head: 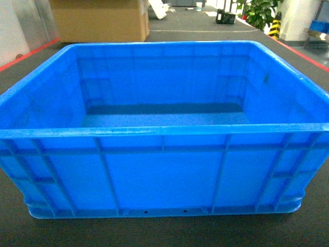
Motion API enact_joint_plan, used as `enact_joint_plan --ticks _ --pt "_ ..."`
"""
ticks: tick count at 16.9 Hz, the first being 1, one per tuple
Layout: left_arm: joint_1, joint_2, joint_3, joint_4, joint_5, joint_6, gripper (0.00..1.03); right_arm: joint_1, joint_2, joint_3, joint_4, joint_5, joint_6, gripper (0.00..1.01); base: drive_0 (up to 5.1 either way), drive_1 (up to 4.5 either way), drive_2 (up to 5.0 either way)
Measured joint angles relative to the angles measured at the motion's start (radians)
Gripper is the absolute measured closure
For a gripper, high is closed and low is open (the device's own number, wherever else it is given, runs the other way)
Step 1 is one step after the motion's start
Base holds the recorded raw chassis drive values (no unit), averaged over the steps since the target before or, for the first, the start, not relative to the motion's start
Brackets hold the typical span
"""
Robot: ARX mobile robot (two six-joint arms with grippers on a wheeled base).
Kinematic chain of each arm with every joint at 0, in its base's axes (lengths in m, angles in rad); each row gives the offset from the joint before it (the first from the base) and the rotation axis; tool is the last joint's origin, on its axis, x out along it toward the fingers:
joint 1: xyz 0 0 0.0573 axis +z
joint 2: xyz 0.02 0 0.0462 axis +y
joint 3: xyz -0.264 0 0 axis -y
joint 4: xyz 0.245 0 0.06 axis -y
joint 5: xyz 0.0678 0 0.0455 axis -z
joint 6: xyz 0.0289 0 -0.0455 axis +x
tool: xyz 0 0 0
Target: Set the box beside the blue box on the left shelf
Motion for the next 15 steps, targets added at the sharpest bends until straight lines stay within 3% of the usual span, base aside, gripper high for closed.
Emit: enact_joint_plan --ticks 15 --pt "0.0 0.0 0.0 0.0 0.0 0.0 0.05 0.0 0.0 0.0 0.0 0.0 0.0 0.03 0.0 0.0 0.0"
